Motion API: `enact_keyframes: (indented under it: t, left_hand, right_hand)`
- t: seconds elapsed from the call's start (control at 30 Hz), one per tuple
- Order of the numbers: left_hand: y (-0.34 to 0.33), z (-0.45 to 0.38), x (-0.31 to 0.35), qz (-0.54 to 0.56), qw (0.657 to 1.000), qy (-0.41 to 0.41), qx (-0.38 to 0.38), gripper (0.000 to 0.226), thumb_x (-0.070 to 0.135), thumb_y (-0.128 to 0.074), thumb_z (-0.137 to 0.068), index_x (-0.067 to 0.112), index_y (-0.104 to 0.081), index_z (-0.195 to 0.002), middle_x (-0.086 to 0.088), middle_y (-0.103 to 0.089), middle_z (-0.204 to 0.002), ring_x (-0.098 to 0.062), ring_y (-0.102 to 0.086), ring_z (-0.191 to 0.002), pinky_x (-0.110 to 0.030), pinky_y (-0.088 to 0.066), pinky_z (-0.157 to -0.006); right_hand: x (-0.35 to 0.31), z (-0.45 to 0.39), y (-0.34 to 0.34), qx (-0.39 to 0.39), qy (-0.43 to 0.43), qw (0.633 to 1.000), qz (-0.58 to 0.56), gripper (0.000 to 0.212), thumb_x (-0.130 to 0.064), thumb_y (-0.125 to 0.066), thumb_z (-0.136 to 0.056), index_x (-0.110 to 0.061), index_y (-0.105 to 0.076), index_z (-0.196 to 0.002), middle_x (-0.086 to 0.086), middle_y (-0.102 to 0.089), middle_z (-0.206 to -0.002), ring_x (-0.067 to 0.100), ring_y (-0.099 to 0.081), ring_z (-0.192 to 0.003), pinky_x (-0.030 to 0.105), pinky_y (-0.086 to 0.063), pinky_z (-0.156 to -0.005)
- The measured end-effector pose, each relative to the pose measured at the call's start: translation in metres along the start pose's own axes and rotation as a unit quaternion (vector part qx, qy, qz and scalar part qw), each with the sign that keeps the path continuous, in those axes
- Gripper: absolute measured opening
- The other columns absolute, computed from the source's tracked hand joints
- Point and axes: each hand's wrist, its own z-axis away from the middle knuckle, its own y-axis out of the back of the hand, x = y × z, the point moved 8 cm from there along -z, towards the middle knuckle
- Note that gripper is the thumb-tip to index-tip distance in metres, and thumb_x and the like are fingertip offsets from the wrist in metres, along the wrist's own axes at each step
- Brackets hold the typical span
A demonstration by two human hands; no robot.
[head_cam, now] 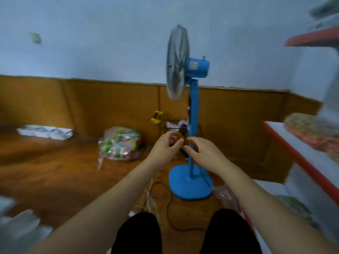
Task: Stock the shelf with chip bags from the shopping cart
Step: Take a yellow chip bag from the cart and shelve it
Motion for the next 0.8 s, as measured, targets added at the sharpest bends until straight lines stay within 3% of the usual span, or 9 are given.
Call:
enact_keyframes:
  t: [0.17, 0.3, 0.6, 0.7, 0.8]
  left_hand:
    - [0.171, 0.098, -0.103, -0.035, 0.984, 0.105, 0.14, 0.031, 0.031, -0.062, -0.096, 0.02, -0.056, -0.124, 0.0, -0.063, -0.11, -0.017, -0.062, -0.104, -0.029, -0.052, -0.087]
    - [0.269, 0.201, -0.176, -0.079, 0.943, 0.216, 0.242, 0.04, 0.029, -0.062, -0.095, 0.011, -0.055, -0.131, -0.01, -0.063, -0.117, -0.018, -0.06, -0.103, -0.038, -0.051, -0.096]
    - [0.337, 0.426, -0.273, -0.12, 0.816, 0.423, 0.376, 0.041, 0.031, -0.059, -0.097, 0.01, -0.056, -0.131, -0.007, -0.065, -0.116, -0.021, -0.063, -0.105, -0.034, -0.05, -0.094]
    - [0.33, 0.484, -0.302, -0.133, 0.783, 0.48, 0.372, 0.044, 0.031, -0.062, -0.094, 0.011, -0.055, -0.133, -0.007, -0.064, -0.121, -0.018, -0.062, -0.104, -0.035, -0.051, -0.093]
    - [0.31, 0.523, -0.336, -0.154, 0.779, 0.556, 0.245, 0.062, 0.04, -0.068, -0.087, 0.021, -0.046, -0.141, -0.002, -0.055, -0.132, -0.018, -0.055, -0.118, -0.028, -0.047, -0.093]
  right_hand:
    - [-0.162, -0.03, -0.101, -0.093, 0.135, 0.984, -0.063, 0.051, -0.053, -0.046, -0.097, -0.025, -0.048, -0.139, 0.001, -0.058, -0.135, 0.021, -0.055, -0.121, 0.043, -0.046, -0.1]
    - [-0.267, -0.028, -0.173, -0.172, 0.241, 0.949, -0.103, 0.049, -0.047, -0.05, -0.098, -0.02, -0.052, -0.138, 0.001, -0.058, -0.138, 0.018, -0.055, -0.125, 0.041, -0.045, -0.103]
    - [-0.431, 0.051, -0.34, -0.386, 0.412, 0.822, -0.073, 0.049, -0.046, -0.054, -0.095, -0.021, -0.054, -0.138, 0.0, -0.056, -0.14, 0.02, -0.052, -0.128, 0.033, -0.041, -0.101]
    - [-0.469, 0.085, -0.386, -0.455, 0.449, 0.766, -0.068, 0.048, -0.045, -0.056, -0.095, -0.023, -0.053, -0.138, 0.002, -0.059, -0.135, 0.017, -0.057, -0.119, 0.034, -0.047, -0.101]
    - [-0.492, 0.12, -0.431, -0.513, 0.477, 0.713, -0.036, 0.048, -0.043, -0.059, -0.094, -0.024, -0.052, -0.138, 0.001, -0.064, -0.129, 0.016, -0.061, -0.113, 0.032, -0.049, -0.096]
